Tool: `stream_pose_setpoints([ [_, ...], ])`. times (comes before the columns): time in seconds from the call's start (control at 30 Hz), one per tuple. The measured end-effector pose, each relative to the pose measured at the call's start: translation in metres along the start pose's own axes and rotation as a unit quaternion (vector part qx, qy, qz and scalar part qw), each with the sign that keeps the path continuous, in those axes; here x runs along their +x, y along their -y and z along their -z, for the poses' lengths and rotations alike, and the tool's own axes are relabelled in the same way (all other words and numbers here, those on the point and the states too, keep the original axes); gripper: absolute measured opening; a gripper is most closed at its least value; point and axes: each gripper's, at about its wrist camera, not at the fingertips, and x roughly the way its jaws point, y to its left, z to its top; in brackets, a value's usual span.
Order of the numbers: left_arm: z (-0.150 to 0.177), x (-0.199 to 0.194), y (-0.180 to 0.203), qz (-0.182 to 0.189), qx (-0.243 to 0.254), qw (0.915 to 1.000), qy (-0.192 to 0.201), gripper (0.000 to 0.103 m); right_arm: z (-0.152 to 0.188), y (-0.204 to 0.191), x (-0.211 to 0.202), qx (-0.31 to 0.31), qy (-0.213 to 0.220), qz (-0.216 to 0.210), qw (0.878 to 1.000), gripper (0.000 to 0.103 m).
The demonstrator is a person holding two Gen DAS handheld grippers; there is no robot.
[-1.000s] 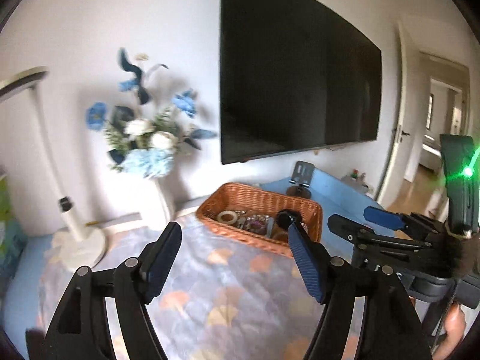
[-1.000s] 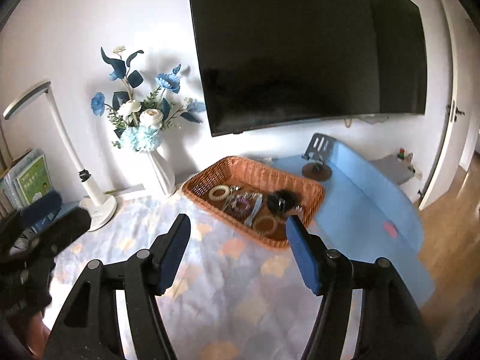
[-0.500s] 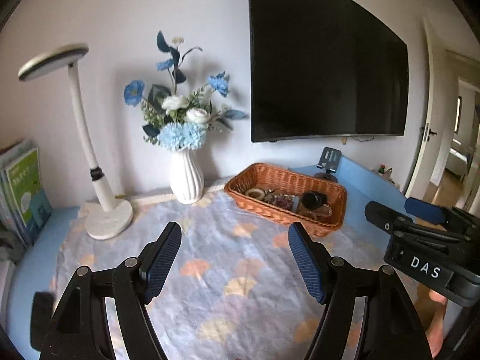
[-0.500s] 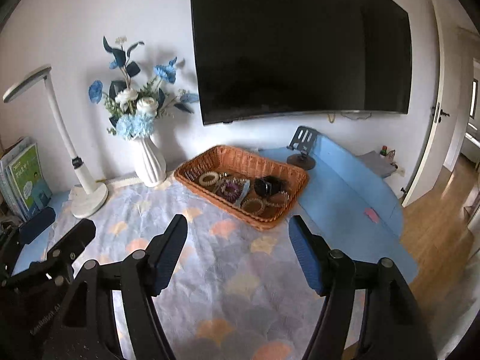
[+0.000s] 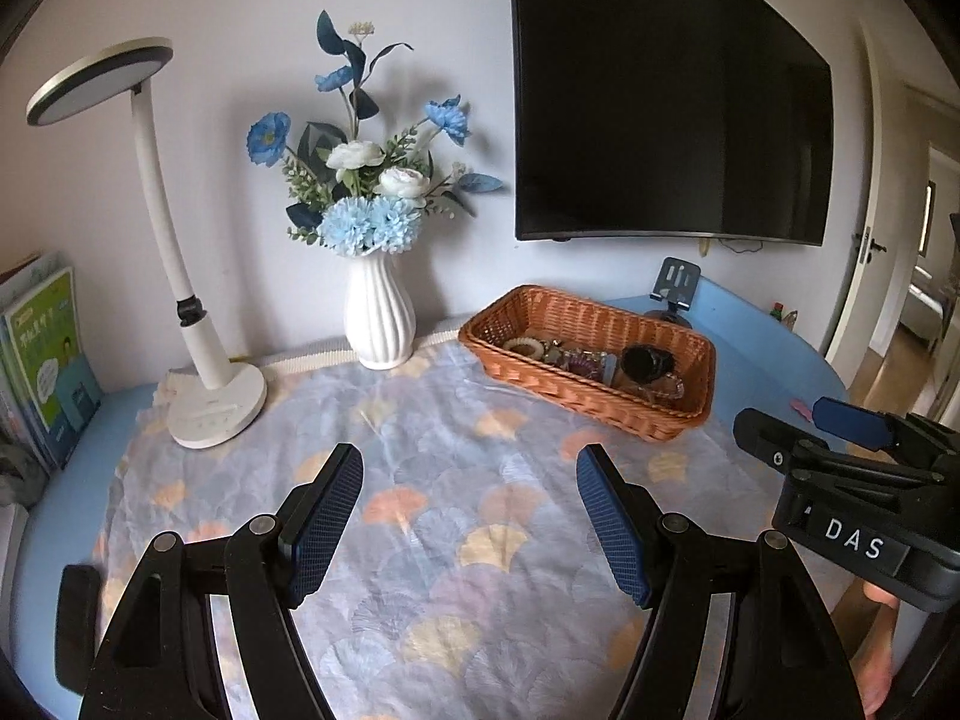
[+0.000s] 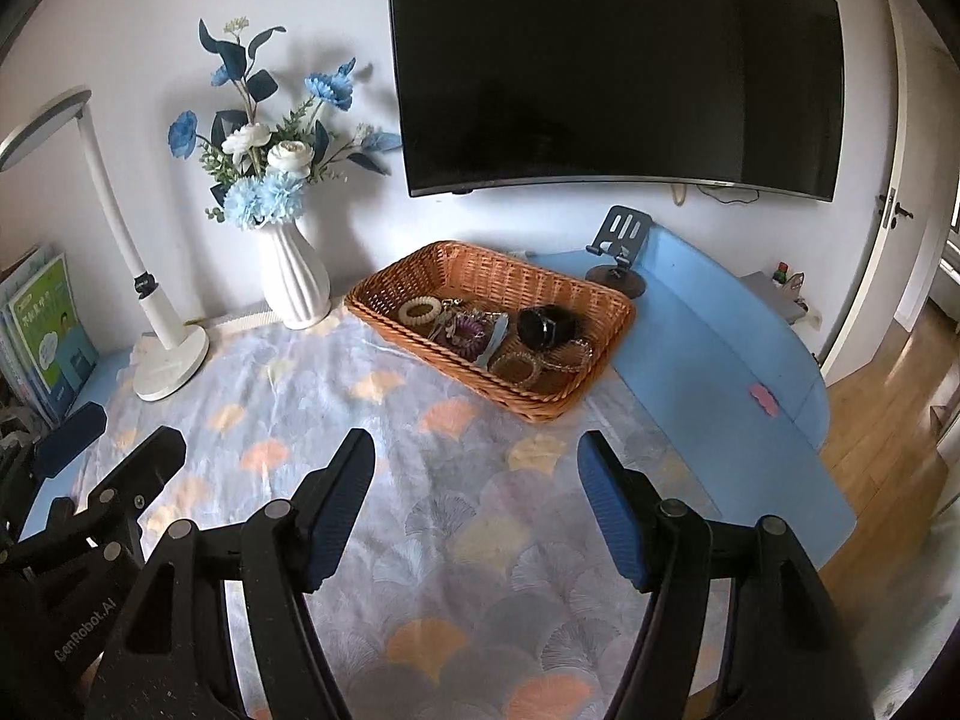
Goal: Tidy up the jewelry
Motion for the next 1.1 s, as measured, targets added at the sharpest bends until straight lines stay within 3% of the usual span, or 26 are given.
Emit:
stream_pose_setpoints([
  [1.1, 0.010, 0.024, -0.007, 0.015, -0.008, 0.9994, -0.030, 0.075, 0.004, -0.002, 0.027, 0.014, -0.033, -0.010, 0.999, 0.072],
])
